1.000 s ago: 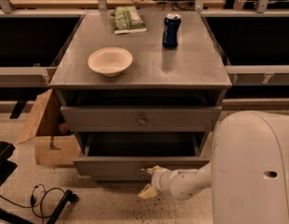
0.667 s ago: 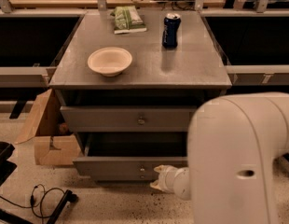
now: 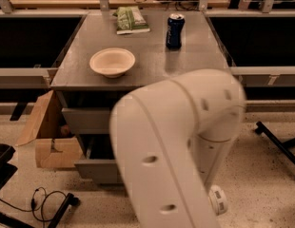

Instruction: Close middle drawer

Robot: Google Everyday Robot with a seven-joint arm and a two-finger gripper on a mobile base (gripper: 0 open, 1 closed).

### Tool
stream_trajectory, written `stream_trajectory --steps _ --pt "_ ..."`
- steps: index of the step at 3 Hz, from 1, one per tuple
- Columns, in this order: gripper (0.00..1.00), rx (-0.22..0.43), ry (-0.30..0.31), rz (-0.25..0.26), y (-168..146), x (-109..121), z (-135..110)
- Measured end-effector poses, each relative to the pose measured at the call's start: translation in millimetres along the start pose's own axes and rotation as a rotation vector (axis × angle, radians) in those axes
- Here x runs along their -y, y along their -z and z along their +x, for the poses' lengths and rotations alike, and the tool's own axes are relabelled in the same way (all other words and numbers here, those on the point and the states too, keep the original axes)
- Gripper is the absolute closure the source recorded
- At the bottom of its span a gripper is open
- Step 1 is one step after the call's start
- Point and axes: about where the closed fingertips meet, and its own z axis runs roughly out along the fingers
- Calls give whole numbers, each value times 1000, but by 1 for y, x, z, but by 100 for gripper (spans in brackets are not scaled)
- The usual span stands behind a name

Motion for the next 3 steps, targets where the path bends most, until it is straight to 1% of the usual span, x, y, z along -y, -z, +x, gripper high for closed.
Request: stream_trajectory --steps 1,2,3 --pt "100 -78 26 -75 8 -31 10" --pt "100 -62 20 -60 7 -24 7" --pt "100 3 7 -13 2 -2 -5"
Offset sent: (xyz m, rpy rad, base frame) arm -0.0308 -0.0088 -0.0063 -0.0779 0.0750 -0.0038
